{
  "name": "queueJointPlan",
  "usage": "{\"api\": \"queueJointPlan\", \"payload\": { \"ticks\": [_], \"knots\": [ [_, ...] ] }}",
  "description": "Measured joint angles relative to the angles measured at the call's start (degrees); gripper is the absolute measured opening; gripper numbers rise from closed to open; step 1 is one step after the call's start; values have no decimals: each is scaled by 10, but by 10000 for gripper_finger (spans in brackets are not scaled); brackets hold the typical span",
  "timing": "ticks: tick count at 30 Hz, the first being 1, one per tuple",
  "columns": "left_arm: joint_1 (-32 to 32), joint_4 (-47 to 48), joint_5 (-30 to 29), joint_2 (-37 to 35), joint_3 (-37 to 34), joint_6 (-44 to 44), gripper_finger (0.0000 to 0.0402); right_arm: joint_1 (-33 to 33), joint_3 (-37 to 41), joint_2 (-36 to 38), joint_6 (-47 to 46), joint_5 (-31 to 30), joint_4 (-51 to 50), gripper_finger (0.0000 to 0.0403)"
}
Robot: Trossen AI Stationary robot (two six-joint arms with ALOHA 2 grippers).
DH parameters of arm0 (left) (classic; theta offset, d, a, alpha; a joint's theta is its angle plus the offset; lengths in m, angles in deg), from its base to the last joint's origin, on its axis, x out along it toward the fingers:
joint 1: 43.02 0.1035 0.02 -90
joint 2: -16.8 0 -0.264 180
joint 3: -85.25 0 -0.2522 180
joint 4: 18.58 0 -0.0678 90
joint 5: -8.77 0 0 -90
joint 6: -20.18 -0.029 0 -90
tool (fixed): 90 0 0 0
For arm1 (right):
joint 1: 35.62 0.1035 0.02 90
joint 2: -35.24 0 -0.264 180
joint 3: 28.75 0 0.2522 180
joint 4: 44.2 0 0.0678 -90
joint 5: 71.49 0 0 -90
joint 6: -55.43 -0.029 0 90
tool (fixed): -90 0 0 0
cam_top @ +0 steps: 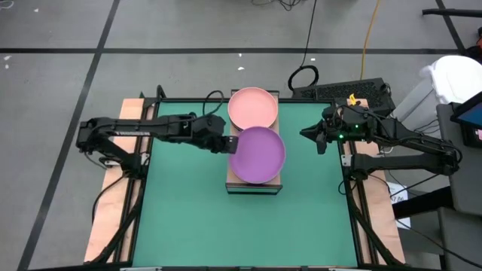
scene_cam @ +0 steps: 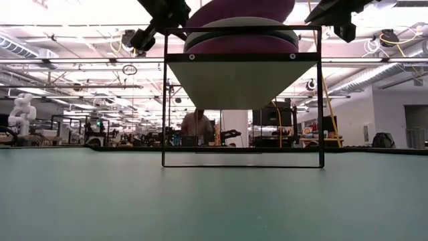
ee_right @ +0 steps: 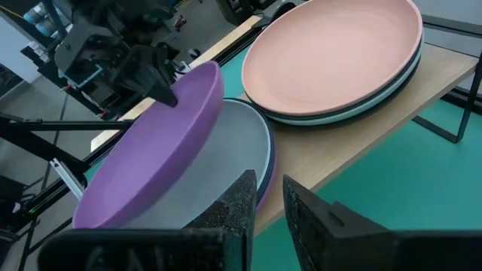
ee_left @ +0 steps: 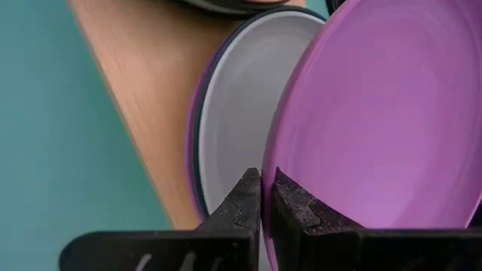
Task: Place and stack plates onto a shelf
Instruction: Stack the purple plate on top of the gray plate
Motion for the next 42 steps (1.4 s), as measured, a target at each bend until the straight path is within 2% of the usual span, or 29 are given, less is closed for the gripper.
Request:
{"api": "queueJointPlan", "payload": {
  "ticks": [10,30,42],
  "knots": [
    [-5,7,-15,16,0,28,27,0,0,0,-1,0,0,54],
    [-14,12,-18,21,0,68,33,0,0,0,0,0,0,54],
    [-18,8,-20,21,0,66,42,0,0,0,0,0,0,54]
  ]
}}
